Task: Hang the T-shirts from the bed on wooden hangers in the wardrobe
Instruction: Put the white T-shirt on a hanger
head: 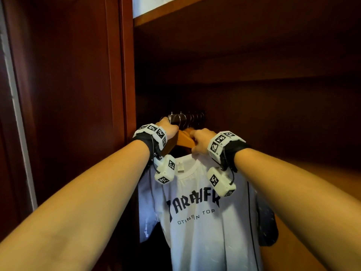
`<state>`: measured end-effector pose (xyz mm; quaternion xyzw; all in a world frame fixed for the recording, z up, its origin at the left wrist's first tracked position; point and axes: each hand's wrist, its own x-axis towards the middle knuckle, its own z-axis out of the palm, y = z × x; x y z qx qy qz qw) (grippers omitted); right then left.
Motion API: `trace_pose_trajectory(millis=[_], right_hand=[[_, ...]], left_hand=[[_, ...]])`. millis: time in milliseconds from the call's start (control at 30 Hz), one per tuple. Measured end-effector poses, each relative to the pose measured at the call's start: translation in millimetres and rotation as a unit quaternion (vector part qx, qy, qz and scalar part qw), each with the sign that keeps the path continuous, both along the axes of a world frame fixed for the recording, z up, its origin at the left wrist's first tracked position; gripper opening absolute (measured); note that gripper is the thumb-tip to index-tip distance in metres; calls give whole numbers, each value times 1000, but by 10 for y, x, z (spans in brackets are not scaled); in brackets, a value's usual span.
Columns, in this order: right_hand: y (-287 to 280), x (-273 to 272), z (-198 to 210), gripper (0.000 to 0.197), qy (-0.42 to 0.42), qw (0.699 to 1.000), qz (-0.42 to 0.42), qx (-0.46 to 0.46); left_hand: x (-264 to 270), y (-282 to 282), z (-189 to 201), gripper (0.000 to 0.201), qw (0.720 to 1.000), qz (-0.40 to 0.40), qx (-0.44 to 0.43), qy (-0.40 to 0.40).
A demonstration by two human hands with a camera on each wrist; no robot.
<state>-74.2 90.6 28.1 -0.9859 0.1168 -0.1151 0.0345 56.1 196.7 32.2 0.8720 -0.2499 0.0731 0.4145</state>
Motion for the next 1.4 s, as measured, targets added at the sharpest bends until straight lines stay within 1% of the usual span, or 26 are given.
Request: trace_pose_trajectory(millis=[100,167,267,334,401,467,567,701,768,868,935,968,1001,1035,1068,1101,1135,1168,1202,1302,1402], right_hand=[[30,7,-140,54,26,1000,-9,-10],[8,21,-201,53,7,1000,-6,3],[-38,18,-170,61,-41,999,3,29],[-71,10,-115,59,-69,996,2,53],[-105,9,-57,51,-78,994,-7,69],[-119,15,-22,47,-73,994,-14,76],[-95,47,-49,53,-56,995,-17,75],[-88,89,-143,63,-41,998,-25,52],[-93,103,-172,65,-33,998,-29,47],[-79,112,-197,64,-31,998,-26,45],[-72,119,-222,71,-35,998,-15,47],[-67,122,-238,75,-37,998,-5,48],[-59,122,-254,78,-32,998,3,50],[-52,117,-268,78,-18,998,6,52],[-52,116,-277,74,0,999,6,48],[-67,116,-282,65,20,999,5,40],[-77,101,-282,54,42,999,-2,35],[-94,88,-287,46,59,998,-8,30],[-112,65,-294,43,72,997,-13,23],[-183,10,-337,43,84,996,-21,3],[-244,-23,-382,38,77,996,-16,29]], left_hand=[[-42,4,-43,45,999,-15,7,40],[-27,3,-86,47,999,-23,-4,28],[-33,10,-78,43,999,-8,-30,-12],[-60,-1,-51,54,998,-1,-53,-24],[-113,-35,-8,67,997,5,-70,-33],[-149,-70,30,71,997,16,-67,-35],[-133,-93,21,70,999,20,-48,-12],[-86,-67,-57,64,1000,0,-14,23],[-80,-35,-99,62,999,0,-2,36],[-55,-5,-140,66,999,9,-6,45],[-82,5,-155,68,998,9,-7,58],[-104,8,-165,74,998,8,-4,66],[-130,12,-176,86,997,7,4,73],[-159,18,-189,102,997,6,13,78],[-170,21,-205,116,997,6,22,79],[-159,16,-225,124,997,5,31,76],[-133,10,-244,127,997,5,39,71],[-114,11,-258,125,997,5,43,65],[-115,14,-264,121,997,6,47,61],[-75,3,-311,113,997,5,49,52],[-14,-26,-369,116,998,5,42,47]])
